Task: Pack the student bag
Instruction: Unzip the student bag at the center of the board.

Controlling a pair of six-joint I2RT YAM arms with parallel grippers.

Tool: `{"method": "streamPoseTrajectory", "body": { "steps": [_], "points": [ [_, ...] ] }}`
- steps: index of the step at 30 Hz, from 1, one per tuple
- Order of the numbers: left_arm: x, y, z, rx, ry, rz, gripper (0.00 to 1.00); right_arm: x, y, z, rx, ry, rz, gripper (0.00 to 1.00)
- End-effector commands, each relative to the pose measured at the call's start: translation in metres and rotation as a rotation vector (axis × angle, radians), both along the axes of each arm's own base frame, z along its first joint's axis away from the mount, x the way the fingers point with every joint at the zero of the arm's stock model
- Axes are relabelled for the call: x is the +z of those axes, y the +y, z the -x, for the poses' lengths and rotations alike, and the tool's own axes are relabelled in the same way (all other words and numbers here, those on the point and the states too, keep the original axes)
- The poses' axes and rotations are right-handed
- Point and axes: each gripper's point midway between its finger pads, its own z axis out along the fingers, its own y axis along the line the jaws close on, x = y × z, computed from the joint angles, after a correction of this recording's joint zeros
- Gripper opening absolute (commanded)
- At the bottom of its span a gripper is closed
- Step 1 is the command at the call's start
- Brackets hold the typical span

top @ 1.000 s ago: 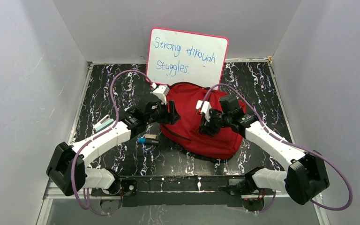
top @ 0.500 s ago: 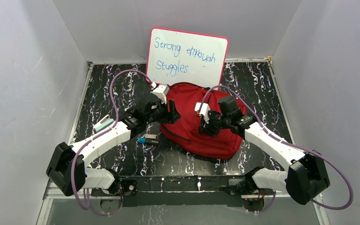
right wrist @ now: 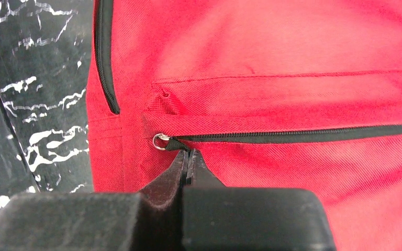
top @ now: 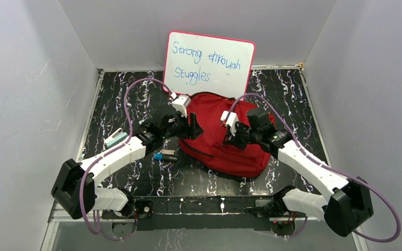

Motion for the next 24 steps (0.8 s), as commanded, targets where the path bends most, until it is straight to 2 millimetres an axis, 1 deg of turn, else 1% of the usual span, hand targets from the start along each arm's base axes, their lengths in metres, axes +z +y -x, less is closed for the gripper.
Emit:
{"method": "streamPoseTrajectory", "body": {
  "steps": [1,4,7,10,14,17,20,21,24],
  "points": [
    [0.03,-0.013,0.01,-0.122,-0.101,0.077,0.55,0.037,-0.004,-0.025,-0.184,-0.079,-0.074,0.0],
    [0.034,-0.022,0.017,-0.17,-0.162,0.081,0.55,0.044,-0.008,-0.035,-0.267,-0.075,-0.075,0.0],
    [0.034,-0.031,0.025,-0.208,-0.24,0.057,0.56,0.042,-0.015,-0.045,-0.352,-0.056,-0.052,0.0],
    [0.029,-0.042,0.039,-0.288,-0.336,0.028,0.56,0.038,-0.022,-0.051,-0.439,-0.019,-0.018,0.0],
    [0.015,-0.053,0.054,-0.368,-0.464,-0.04,0.58,0.035,-0.026,-0.057,-0.485,0.005,0.005,0.0],
    [0.009,-0.063,0.064,-0.431,-0.571,-0.1,0.58,0.036,-0.029,-0.063,-0.526,0.01,0.001,0.0],
    [0.002,-0.068,0.059,-0.424,-0.625,-0.157,0.58,0.036,-0.034,-0.071,-0.571,0.012,0.016,0.0],
    [-0.003,-0.069,0.055,-0.414,-0.633,-0.185,0.58,0.036,-0.035,-0.073,-0.578,0.018,0.017,0.0],
    [-0.009,-0.07,0.041,-0.366,-0.658,-0.232,0.57,0.036,-0.034,-0.073,-0.577,0.034,0.014,0.0]
  ]
}}
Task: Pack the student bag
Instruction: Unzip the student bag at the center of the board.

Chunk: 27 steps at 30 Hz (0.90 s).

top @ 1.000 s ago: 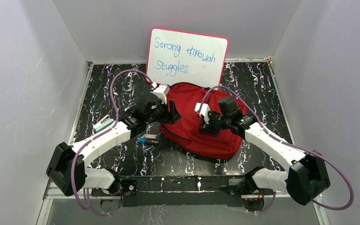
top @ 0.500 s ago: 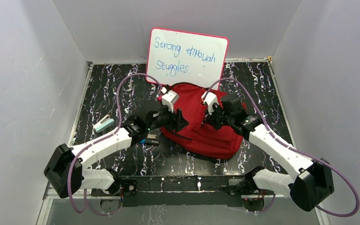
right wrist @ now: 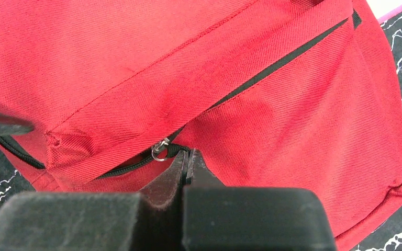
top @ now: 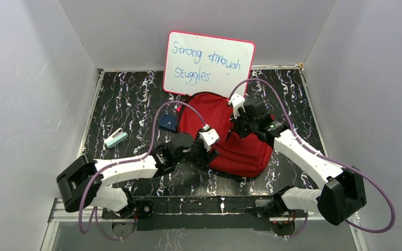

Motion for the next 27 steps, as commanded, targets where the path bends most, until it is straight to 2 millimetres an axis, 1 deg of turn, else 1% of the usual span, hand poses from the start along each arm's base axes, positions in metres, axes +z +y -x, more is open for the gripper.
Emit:
{"method": "streamPoseTrajectory", "body": {
  "steps": [1,6,9,12,14,16,18,24,27],
  "points": [
    [0.009,-0.002,-0.033,0.096,-0.165,-0.021,0.57,0.026,-0.001,-0.019,-0.063,-0.056,-0.035,0.0],
    [-0.003,-0.005,-0.046,0.128,-0.195,-0.072,0.53,0.028,-0.005,-0.019,-0.079,-0.057,-0.046,0.0],
    [-0.004,-0.007,-0.051,0.142,-0.202,-0.073,0.46,0.029,-0.006,-0.022,-0.092,-0.056,-0.051,0.0],
    [-0.003,-0.011,-0.053,0.14,-0.205,-0.073,0.33,0.029,-0.008,-0.026,-0.108,-0.056,-0.057,0.0],
    [-0.004,-0.013,-0.052,0.129,-0.202,-0.076,0.2,0.03,-0.008,-0.03,-0.122,-0.054,-0.062,0.0],
    [-0.006,-0.015,-0.05,0.113,-0.194,-0.082,0.09,0.033,-0.01,-0.038,-0.147,-0.066,-0.066,0.0],
    [-0.009,-0.015,-0.047,0.1,-0.184,-0.086,0.01,0.036,-0.013,-0.046,-0.177,-0.078,-0.065,0.0],
    [-0.01,-0.009,-0.039,0.085,-0.162,-0.081,0.0,0.047,-0.021,-0.078,-0.27,-0.114,-0.061,0.0],
    [-0.01,-0.005,-0.034,0.08,-0.149,-0.075,0.0,0.049,-0.026,-0.093,-0.316,-0.131,-0.048,0.0]
  ]
}}
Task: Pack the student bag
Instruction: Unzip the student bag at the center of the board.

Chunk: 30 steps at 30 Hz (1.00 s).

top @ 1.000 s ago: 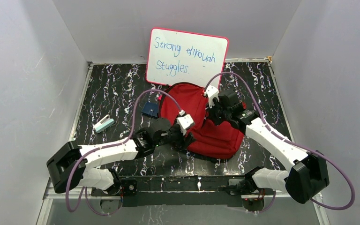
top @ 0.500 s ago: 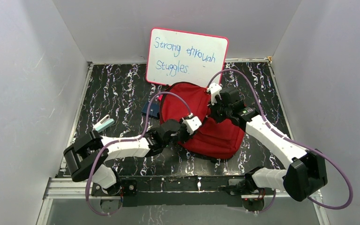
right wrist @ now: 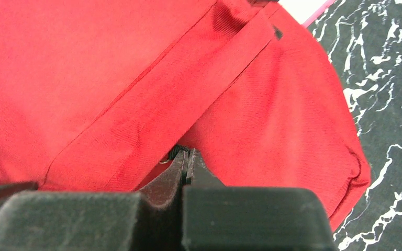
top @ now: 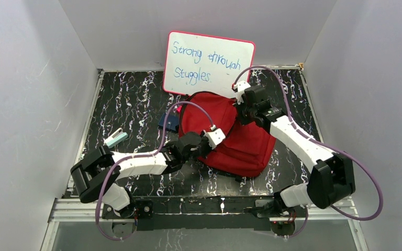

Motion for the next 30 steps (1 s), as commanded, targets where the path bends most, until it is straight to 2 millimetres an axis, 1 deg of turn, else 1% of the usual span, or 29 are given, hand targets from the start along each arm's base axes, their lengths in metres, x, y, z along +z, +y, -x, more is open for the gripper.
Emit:
{"method": "streamPoseTrajectory", "body": {
  "steps": [1,6,10,13,18,20,24,27,28,30],
  "points": [
    [0.021,0.001,0.008,-0.018,-0.002,0.062,0.0,0.045,-0.009,-0.051,-0.137,-0.167,-0.02,0.0],
    [0.019,0.007,0.014,-0.021,0.02,0.064,0.0,0.044,-0.02,-0.075,-0.208,-0.181,-0.001,0.0],
    [0.019,0.011,0.017,-0.019,0.03,0.063,0.0,0.049,-0.026,-0.091,-0.251,-0.208,0.008,0.0],
    [0.018,0.014,0.019,-0.017,0.036,0.064,0.0,0.051,-0.037,-0.102,-0.298,-0.222,0.03,0.0],
    [0.018,0.017,0.021,-0.015,0.04,0.065,0.0,0.053,-0.045,-0.118,-0.325,-0.242,0.015,0.0],
    [0.017,0.017,0.021,-0.015,0.045,0.065,0.0,0.052,-0.044,-0.125,-0.322,-0.243,0.004,0.0],
    [0.015,0.018,0.023,-0.011,0.057,0.067,0.0,0.047,-0.042,-0.133,-0.307,-0.223,-0.01,0.0],
    [0.016,0.021,0.022,0.006,0.061,0.076,0.0,0.048,-0.042,-0.131,-0.301,-0.215,-0.013,0.0],
    [0.017,0.022,0.021,0.02,0.061,0.08,0.04,0.052,-0.042,-0.128,-0.299,-0.222,-0.018,0.05],
    [0.021,0.024,0.018,0.044,0.06,0.091,0.16,0.061,-0.042,-0.121,-0.31,-0.23,-0.052,0.2]
  ]
}}
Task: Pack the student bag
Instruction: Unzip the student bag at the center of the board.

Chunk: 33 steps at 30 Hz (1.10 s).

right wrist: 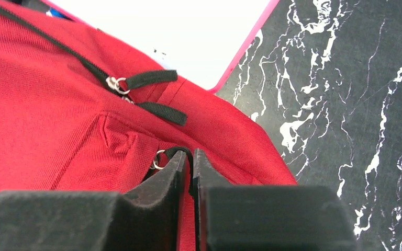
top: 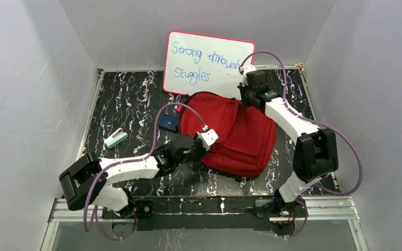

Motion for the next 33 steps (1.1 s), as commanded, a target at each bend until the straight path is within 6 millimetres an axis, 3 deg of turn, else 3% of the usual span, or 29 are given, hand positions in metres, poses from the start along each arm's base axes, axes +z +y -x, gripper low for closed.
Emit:
{"method": "streamPoseTrajectory", "body": {
  "steps": [1,7,11,13,16,24,27,33],
  "points": [
    [0.011,0.01,0.001,0.05,0.014,0.03,0.21,0.068,-0.013,-0.019,-0.074,-0.199,-0.071,0.27],
    [0.04,0.008,-0.004,0.086,0.015,0.089,0.33,0.085,-0.016,0.018,-0.074,-0.208,-0.147,0.46],
    [0.063,0.015,-0.013,0.195,0.042,0.152,0.5,0.081,-0.019,0.045,-0.09,-0.174,-0.201,0.52],
    [0.074,0.027,-0.024,0.32,0.07,0.181,0.61,0.079,-0.023,0.057,-0.112,-0.147,-0.206,0.55],
    [0.082,0.054,-0.044,0.519,0.148,0.187,0.68,0.075,-0.029,0.073,-0.152,-0.102,-0.216,0.58],
    [0.079,0.149,-0.091,0.873,0.328,0.254,0.69,0.078,-0.026,0.102,-0.149,-0.089,-0.306,0.62],
    [0.07,0.156,-0.101,0.871,0.365,0.228,0.7,0.076,-0.024,0.107,-0.143,-0.079,-0.324,0.63],
    [0.055,0.135,-0.128,0.769,0.457,0.215,0.74,0.066,-0.021,0.116,-0.129,-0.044,-0.339,0.63]
  ]
}}
